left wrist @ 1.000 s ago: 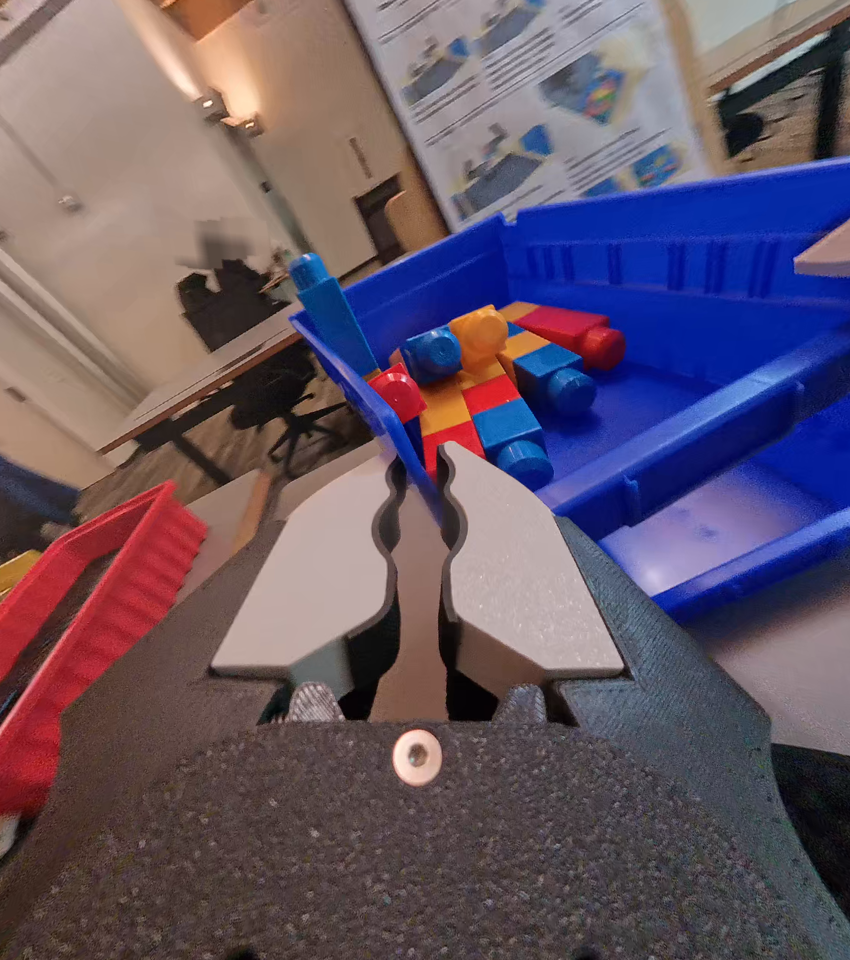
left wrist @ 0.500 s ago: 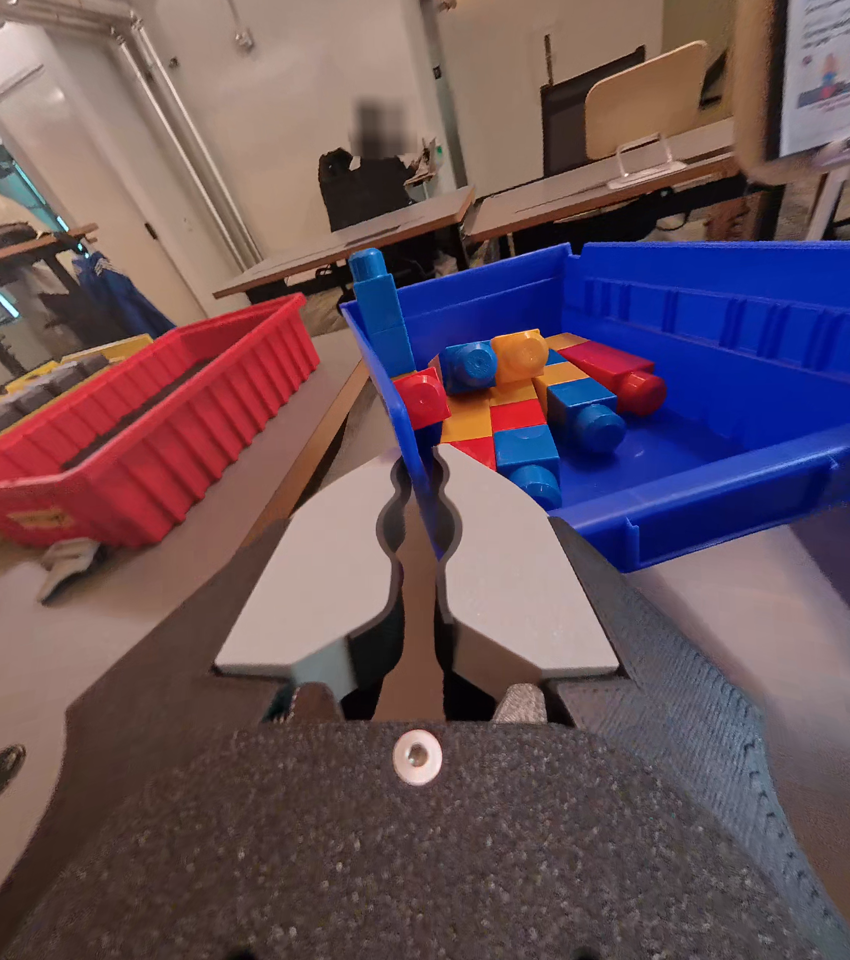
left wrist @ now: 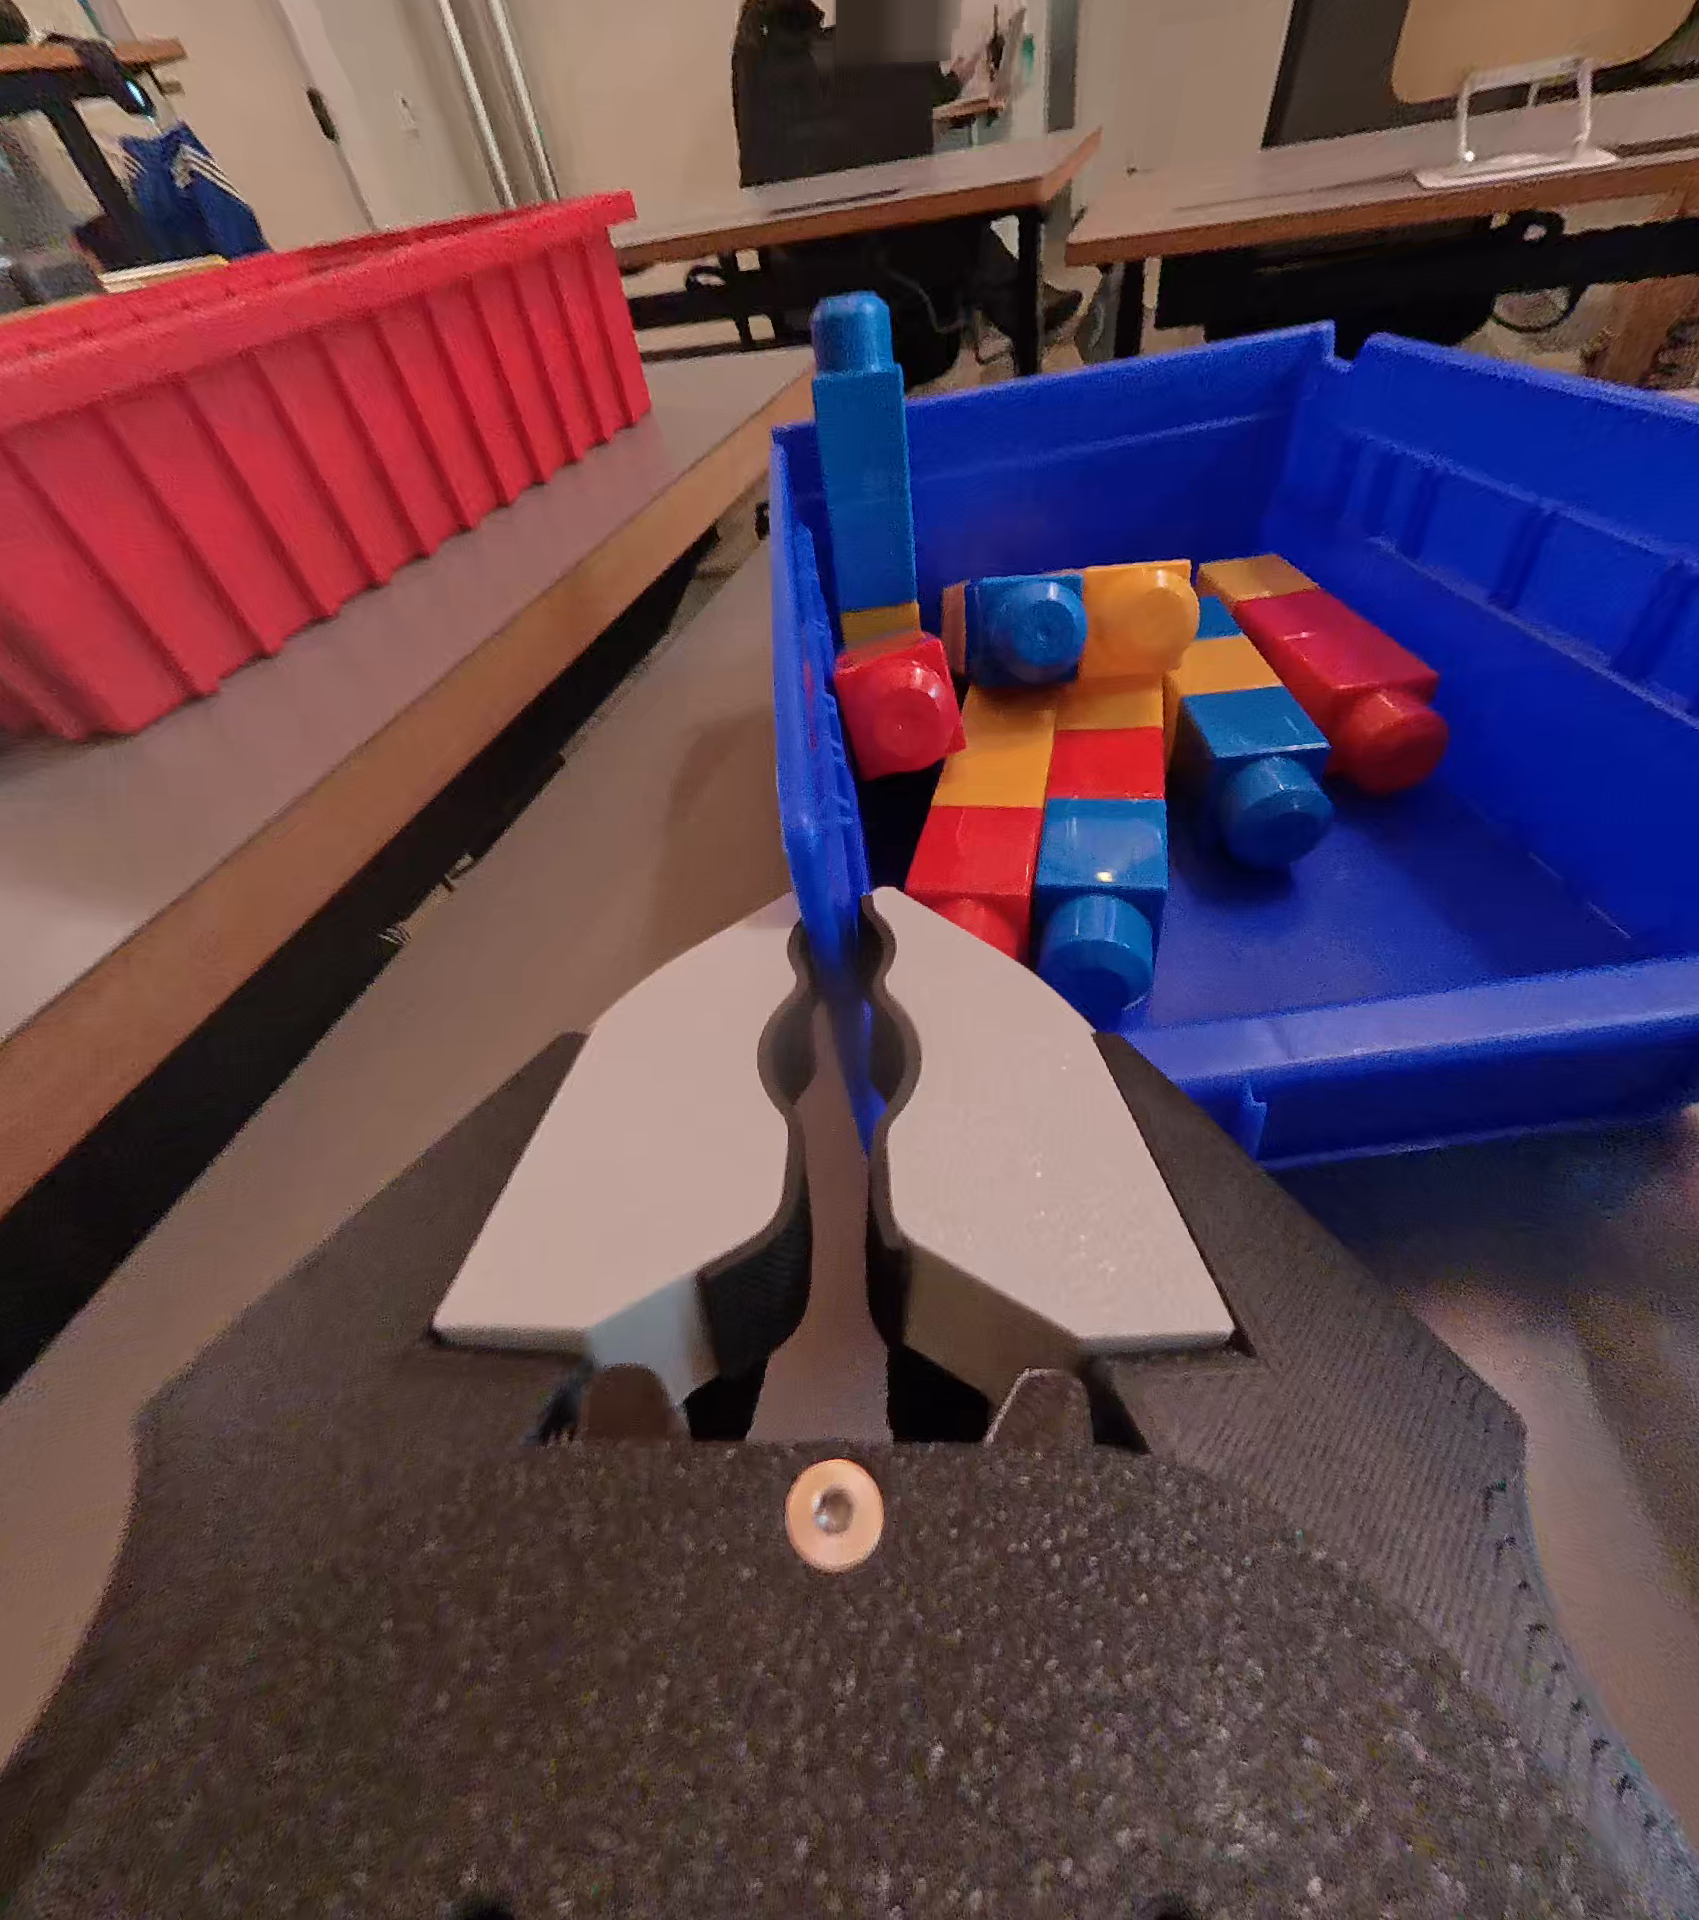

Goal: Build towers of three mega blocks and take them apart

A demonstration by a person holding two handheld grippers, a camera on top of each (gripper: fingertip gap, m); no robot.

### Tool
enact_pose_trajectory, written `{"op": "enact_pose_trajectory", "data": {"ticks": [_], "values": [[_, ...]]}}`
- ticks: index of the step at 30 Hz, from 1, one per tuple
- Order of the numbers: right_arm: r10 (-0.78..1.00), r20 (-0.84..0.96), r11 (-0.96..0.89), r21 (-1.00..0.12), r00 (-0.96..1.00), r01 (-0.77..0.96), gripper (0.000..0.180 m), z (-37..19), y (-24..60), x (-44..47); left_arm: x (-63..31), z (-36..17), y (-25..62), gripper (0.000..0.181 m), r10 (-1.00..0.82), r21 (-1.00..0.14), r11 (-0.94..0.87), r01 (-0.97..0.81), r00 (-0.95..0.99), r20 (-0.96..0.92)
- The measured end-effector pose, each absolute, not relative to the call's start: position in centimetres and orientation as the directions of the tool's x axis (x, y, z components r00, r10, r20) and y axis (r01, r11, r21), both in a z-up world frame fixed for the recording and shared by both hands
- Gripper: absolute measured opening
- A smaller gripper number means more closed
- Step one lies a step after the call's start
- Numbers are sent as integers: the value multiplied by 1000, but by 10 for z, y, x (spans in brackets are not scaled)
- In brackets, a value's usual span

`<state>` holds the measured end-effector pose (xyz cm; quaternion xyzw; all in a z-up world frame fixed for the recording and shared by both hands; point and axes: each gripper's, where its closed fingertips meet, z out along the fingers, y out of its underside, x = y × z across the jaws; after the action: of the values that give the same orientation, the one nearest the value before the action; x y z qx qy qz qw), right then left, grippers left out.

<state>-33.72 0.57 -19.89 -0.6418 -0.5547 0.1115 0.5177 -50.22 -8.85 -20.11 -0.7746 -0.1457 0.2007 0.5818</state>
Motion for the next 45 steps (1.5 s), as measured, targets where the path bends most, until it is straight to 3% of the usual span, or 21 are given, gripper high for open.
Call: {"op": "enact_pose_trajectory", "data": {"ticks": [9,14,18,24,25,26,28,31,37,45], "values": [[864,240,89,-938,442,336,59,-125,-7,-278,-481,-220,-66,8,383,-933,-357,-38,905,-184],[757,227,27,-948,612,318,72,-95,38,-190,-471,-221,-56,9,338,-926,-372,-65,919,-200],[630,218,-113,-924,745,366,80,-107,92,-114,-464,-221,-46,10,301,-913,-396,-93,927,-225],[631,91,-387,-824,770,414,87,-184,108,-76,-457,-221,-36,12,248,-905,-407,-123,939,-239],[639,68,-413,-810,766,416,84,-196,103,-76,-456,-222,-35,13,240,-905,-406,-127,941,-240],[640,57,-425,-805,766,415,69,-205,100,-76,-455,-222,-34,13,232,-906,-403,-133,942,-241],[618,84,-390,-830,782,397,22,-210,103,-70,-453,-222,-34,14,218,-906,-397,-149,943,-251],[570,44,-408,-851,821,329,3,-205,115,-46,-453,-222,-34,14,211,-910,-383,-161,943,-256],[522,14,-387,-887,853,251,2,-167,118,17,-452,-222,-34,15,204,-913,-369,-172,944,-260],[188,-105,-349,-937,977,-33,2,-147,146,168,-447,-222,-33,15,184,-911,-373,-177,948,-259]]}}
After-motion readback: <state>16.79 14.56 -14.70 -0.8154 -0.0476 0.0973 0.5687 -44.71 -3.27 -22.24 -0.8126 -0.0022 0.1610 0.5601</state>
